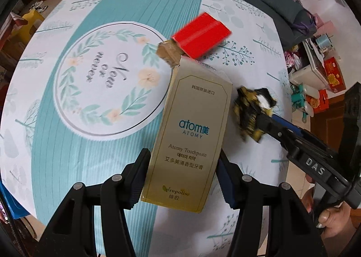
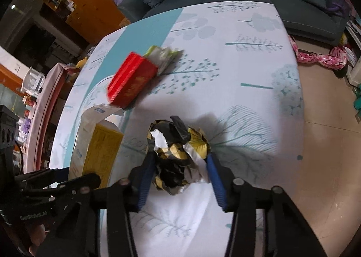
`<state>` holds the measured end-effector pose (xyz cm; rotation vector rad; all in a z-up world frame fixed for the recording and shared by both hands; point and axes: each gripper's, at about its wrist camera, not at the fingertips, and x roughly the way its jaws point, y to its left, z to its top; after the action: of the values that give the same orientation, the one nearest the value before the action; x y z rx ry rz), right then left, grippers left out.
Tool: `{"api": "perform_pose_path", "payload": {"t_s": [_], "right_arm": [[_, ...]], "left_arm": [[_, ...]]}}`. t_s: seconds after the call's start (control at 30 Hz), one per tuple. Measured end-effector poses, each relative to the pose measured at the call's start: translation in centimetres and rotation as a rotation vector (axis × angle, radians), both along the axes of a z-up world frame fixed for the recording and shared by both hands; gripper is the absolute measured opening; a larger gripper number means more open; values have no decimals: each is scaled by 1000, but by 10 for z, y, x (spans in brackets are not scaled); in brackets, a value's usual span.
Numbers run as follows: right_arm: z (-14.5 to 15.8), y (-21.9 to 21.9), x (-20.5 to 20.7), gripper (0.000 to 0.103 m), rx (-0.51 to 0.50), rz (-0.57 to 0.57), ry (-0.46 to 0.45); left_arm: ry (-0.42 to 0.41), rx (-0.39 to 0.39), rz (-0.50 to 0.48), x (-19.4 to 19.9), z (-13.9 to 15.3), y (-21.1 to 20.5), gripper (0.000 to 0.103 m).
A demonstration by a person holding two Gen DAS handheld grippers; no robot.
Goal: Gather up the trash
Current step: 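Grasp the yellow toothpaste box with the left tool while the right tool grasps the black-and-gold wrapper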
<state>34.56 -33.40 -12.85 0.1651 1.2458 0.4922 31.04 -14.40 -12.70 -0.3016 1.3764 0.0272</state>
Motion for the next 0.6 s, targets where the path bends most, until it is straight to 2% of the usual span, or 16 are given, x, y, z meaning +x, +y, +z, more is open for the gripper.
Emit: {"api": "perform_pose_path", "payload": {"t_s": [0.07, 0.1, 0.13, 0.17, 0.6], "right_arm": [[3, 6, -7, 37, 9, 15, 3], [5, 11, -11, 26, 12, 20, 2], [6, 15, -16, 5, 17, 29, -1], [7, 19, -21, 1, 23, 41, 5], [32, 71, -91, 0, 10, 76, -47]], "left_arm": [[-9, 1, -2, -12, 6, 8, 55], [-14, 3, -2, -18, 9, 11, 55], [-19, 5, 0, -23, 12, 15, 55], [-25, 6, 2, -29, 14, 19, 55], [-48, -10, 5, -96, 27, 82, 55]]}}
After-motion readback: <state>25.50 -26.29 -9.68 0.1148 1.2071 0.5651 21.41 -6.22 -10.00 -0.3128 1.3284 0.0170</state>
